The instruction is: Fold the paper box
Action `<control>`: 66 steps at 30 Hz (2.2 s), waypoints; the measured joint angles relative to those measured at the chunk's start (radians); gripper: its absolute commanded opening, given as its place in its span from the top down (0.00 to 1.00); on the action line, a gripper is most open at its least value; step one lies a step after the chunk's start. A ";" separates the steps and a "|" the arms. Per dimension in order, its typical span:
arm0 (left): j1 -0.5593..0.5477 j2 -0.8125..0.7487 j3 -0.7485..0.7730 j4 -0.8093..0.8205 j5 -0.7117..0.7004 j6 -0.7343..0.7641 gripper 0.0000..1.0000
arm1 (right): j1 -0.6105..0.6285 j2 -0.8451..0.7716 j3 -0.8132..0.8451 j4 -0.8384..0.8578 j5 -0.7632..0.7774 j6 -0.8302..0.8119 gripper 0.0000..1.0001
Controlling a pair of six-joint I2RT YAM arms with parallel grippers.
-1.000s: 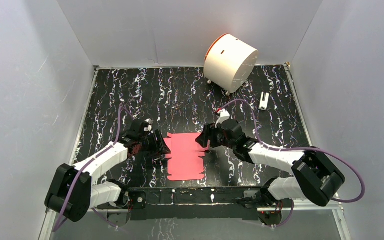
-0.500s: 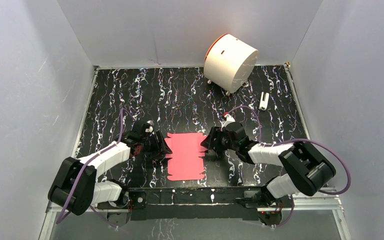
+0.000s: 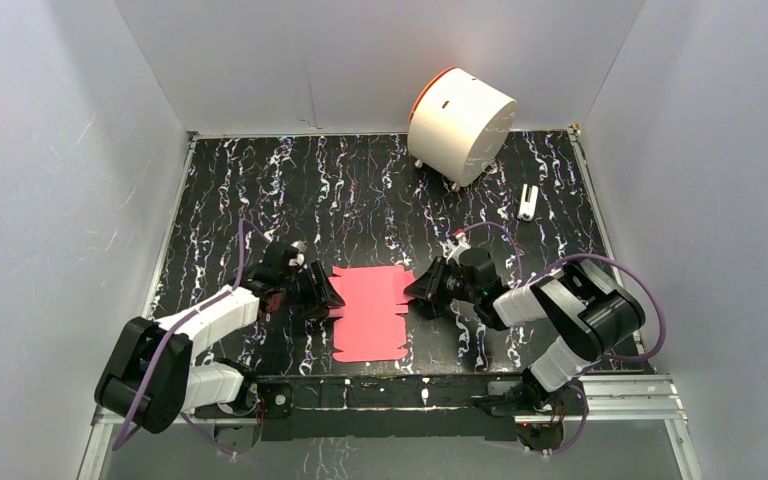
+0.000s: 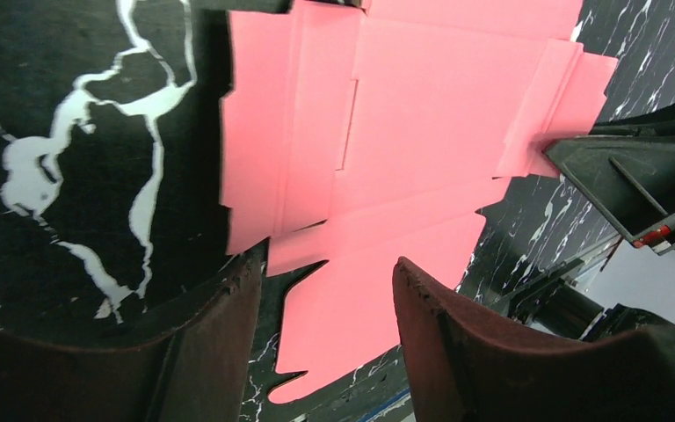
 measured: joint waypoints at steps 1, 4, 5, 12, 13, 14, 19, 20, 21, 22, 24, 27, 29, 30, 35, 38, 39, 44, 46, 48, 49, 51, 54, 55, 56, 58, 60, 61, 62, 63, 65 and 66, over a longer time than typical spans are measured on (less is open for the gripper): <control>0.005 -0.010 -0.006 -0.002 -0.003 -0.001 0.46 | -0.009 0.006 -0.005 0.014 -0.013 0.016 0.85; 0.035 -0.038 -0.023 -0.005 -0.008 -0.010 0.46 | -0.029 0.012 -0.013 0.055 -0.047 0.059 0.91; 0.049 -0.049 -0.031 -0.006 -0.010 -0.012 0.46 | -0.034 0.012 -0.013 0.068 -0.055 0.069 0.94; 0.103 -0.082 -0.062 0.001 0.010 -0.042 0.46 | -0.058 0.011 -0.014 0.149 -0.109 0.141 1.00; 0.103 -0.082 -0.064 0.005 0.018 -0.046 0.46 | -0.060 0.010 -0.014 0.156 -0.111 0.148 1.00; 0.104 -0.081 -0.066 0.012 0.027 -0.052 0.46 | -0.062 0.010 -0.014 0.161 -0.115 0.154 1.00; 0.105 -0.071 -0.087 0.070 0.072 -0.080 0.48 | -0.063 0.005 -0.016 0.181 -0.126 0.183 1.00; 0.105 -0.066 -0.094 0.090 0.082 -0.089 0.49 | -0.063 0.005 -0.018 0.189 -0.126 0.191 1.00; 0.105 -0.062 -0.102 0.110 0.094 -0.099 0.49 | -0.063 0.005 -0.021 0.198 -0.128 0.196 1.00; 0.105 -0.057 -0.111 0.131 0.104 -0.109 0.50 | -0.063 0.005 -0.028 0.211 -0.129 0.203 1.00; 0.105 -0.045 -0.127 0.164 0.122 -0.127 0.50 | -0.063 0.007 -0.042 0.235 -0.131 0.220 1.00; 0.109 -0.039 -0.143 0.206 0.138 -0.151 0.50 | -0.068 0.026 -0.053 0.274 -0.133 0.244 1.00; 0.111 -0.039 -0.150 0.221 0.140 -0.161 0.51 | -0.071 0.043 -0.058 0.297 -0.132 0.254 1.00; 0.112 -0.040 -0.159 0.238 0.142 -0.171 0.51 | -0.073 0.051 -0.061 0.309 -0.132 0.261 1.00; 0.113 -0.060 -0.210 0.323 0.148 -0.224 0.51 | -0.076 0.064 -0.066 0.332 -0.132 0.275 1.00; 0.113 -0.087 -0.233 0.342 0.143 -0.243 0.52 | -0.076 0.064 -0.066 0.338 -0.132 0.275 1.00; 0.113 -0.100 -0.240 0.347 0.140 -0.247 0.53 | -0.075 0.064 -0.068 0.339 -0.132 0.276 1.00; 0.113 -0.174 -0.256 0.353 0.130 -0.256 0.64 | -0.076 0.078 -0.080 0.351 -0.123 0.288 1.00; 0.113 -0.184 -0.259 0.363 0.130 -0.260 0.67 | -0.076 0.079 -0.080 0.350 -0.118 0.290 1.00; 0.113 -0.184 -0.261 0.382 0.132 -0.265 0.71 | -0.076 0.079 -0.080 0.349 -0.113 0.290 1.00; 0.113 -0.184 -0.264 0.391 0.133 -0.268 0.72 | -0.076 0.079 -0.080 0.349 -0.109 0.290 1.00; 0.113 -0.184 -0.274 0.415 0.138 -0.274 0.75 | -0.076 0.079 -0.080 0.349 -0.104 0.290 1.00; 0.113 -0.184 -0.279 0.432 0.143 -0.277 0.78 | -0.076 0.079 -0.080 0.348 -0.098 0.290 1.00; 0.113 -0.184 -0.279 0.434 0.143 -0.276 0.79 | -0.076 0.080 -0.080 0.348 -0.098 0.290 1.00; 0.113 -0.184 -0.279 0.432 0.142 -0.272 0.79 | -0.076 0.083 -0.080 0.347 -0.097 0.289 1.00; 0.113 -0.184 -0.277 0.421 0.141 -0.261 0.81 | -0.076 0.090 -0.080 0.346 -0.098 0.288 1.00; 0.113 -0.184 -0.274 0.412 0.140 -0.252 0.83 | -0.076 0.097 -0.080 0.340 -0.097 0.284 0.97; 0.113 -0.184 -0.271 0.407 0.139 -0.245 0.84 | -0.076 0.098 -0.080 0.334 -0.097 0.280 0.94; 0.113 -0.184 -0.268 0.406 0.140 -0.235 0.87 | -0.076 0.098 -0.080 0.315 -0.091 0.268 0.87; 0.113 -0.184 -0.268 0.406 0.140 -0.235 0.87 | -0.076 0.098 -0.080 0.314 -0.091 0.268 0.83; 0.113 -0.183 -0.267 0.407 0.140 -0.230 0.87 | -0.075 0.097 -0.080 0.293 -0.087 0.256 0.75; 0.113 -0.182 -0.267 0.406 0.139 -0.227 0.87 | -0.074 0.095 -0.080 0.277 -0.085 0.245 0.72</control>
